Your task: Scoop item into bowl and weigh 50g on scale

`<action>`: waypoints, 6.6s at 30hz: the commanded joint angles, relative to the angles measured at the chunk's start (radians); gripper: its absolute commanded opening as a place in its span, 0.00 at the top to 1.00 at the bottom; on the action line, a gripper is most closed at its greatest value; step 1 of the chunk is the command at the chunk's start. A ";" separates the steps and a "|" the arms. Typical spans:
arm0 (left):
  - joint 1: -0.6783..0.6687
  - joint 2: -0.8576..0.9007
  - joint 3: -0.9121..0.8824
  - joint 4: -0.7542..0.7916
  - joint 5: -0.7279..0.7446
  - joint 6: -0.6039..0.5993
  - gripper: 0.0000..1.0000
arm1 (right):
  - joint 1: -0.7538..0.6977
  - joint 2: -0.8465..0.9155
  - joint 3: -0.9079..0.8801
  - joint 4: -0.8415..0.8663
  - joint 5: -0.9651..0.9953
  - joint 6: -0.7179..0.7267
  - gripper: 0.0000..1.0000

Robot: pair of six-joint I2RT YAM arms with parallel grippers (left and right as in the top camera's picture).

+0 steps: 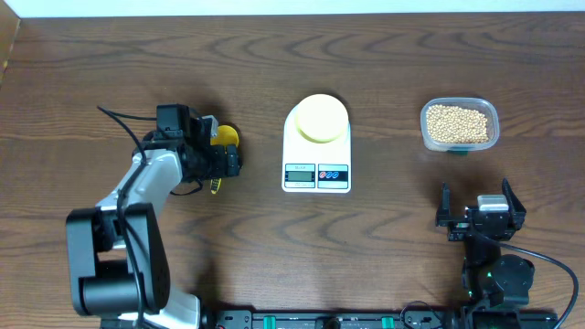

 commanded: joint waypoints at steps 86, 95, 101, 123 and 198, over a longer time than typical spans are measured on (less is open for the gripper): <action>0.047 -0.020 0.013 0.128 0.378 -0.149 0.93 | 0.007 -0.004 -0.001 -0.004 -0.002 -0.006 0.01; 0.073 -0.017 0.008 0.062 0.309 -0.080 0.93 | 0.007 -0.004 -0.001 -0.004 -0.002 -0.006 0.01; 0.019 0.003 -0.035 0.056 0.267 -0.080 0.93 | 0.007 -0.004 -0.001 -0.004 -0.002 -0.006 0.01; 0.005 0.082 -0.038 0.066 0.218 -0.092 0.49 | 0.007 -0.004 -0.001 -0.004 -0.002 -0.006 0.01; -0.039 -0.243 -0.034 0.220 0.311 -0.445 0.93 | 0.007 -0.004 -0.001 -0.004 -0.002 -0.006 0.01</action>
